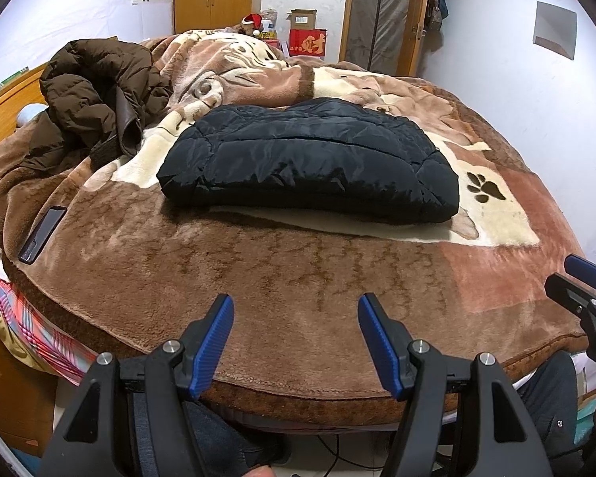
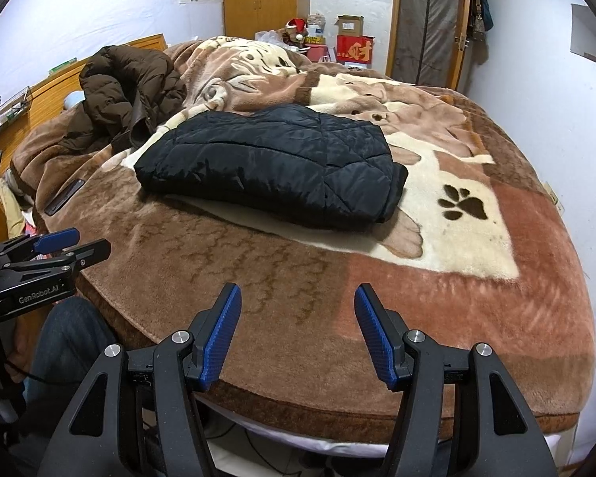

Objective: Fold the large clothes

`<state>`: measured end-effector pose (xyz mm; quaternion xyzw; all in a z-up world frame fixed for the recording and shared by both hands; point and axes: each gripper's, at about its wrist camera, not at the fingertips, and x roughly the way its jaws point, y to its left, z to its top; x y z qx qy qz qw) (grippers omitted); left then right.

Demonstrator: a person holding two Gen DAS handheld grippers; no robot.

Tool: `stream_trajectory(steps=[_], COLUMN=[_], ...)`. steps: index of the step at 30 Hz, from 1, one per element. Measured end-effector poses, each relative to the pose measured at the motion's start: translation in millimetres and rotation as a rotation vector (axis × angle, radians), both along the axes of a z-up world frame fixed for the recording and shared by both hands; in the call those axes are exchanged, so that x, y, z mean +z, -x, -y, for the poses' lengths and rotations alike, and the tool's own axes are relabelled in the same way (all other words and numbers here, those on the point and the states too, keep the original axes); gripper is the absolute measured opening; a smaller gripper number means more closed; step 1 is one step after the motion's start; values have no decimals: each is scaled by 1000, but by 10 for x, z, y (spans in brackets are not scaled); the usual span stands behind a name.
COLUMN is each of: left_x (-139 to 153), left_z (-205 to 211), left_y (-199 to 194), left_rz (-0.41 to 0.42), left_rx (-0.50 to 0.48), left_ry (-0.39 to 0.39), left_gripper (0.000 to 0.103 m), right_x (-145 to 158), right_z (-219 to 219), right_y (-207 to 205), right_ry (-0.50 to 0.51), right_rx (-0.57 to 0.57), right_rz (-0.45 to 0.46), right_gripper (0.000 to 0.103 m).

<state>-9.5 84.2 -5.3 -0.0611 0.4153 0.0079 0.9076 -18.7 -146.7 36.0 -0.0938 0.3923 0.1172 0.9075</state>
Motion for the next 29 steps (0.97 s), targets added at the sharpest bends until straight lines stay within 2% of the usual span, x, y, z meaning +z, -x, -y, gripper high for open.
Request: stream_trajectory(steps=[29], left_x=[-45], left_z=[-14], left_y=[1], left_rz=[-12], left_rx=[16], left_ry=[7], left_gripper=[67], right_x=[-18], right_z=[-39], right_y=[29], right_ry=[1], right_rx=[-1], right_rz=[-1], right_gripper=[60])
